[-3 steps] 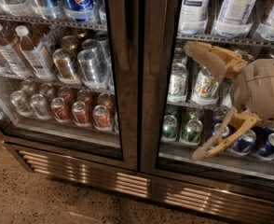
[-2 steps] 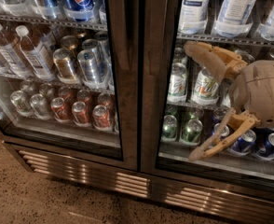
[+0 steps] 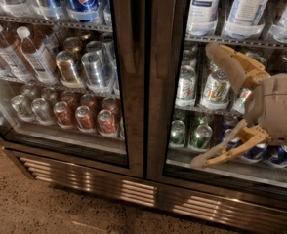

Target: Open right fridge door

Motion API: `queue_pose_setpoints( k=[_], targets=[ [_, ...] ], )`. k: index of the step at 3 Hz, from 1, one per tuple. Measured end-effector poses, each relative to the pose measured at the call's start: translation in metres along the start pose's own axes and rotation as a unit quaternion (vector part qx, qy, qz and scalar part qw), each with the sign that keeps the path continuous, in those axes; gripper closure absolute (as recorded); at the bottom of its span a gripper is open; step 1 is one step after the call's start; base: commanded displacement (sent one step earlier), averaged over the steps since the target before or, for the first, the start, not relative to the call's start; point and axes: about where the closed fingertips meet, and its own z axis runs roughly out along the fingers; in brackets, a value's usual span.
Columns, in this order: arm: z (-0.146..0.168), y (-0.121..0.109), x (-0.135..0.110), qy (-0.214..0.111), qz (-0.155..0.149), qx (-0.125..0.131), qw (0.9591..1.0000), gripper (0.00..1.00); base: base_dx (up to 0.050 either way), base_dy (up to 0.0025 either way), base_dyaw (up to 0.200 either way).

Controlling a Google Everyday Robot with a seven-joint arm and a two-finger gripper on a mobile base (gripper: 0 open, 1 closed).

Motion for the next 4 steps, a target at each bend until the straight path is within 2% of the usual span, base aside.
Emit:
queue_pose_setpoints(
  k=[1,3,4],
  targets=[
    [-0.0001,0.0,0.0,0.0,0.0,0.0,1.0,0.0,0.0,0.0,0.0],
    [0.0063,0.0026,0.0049,0.017,0.062,-0.036,0.9973,0.0,0.0,0.0,0.0],
    [0.0063,0.0026,0.0049,0.017,0.062,-0.036,0.9973,0.0,0.0,0.0,0.0]
  ],
)
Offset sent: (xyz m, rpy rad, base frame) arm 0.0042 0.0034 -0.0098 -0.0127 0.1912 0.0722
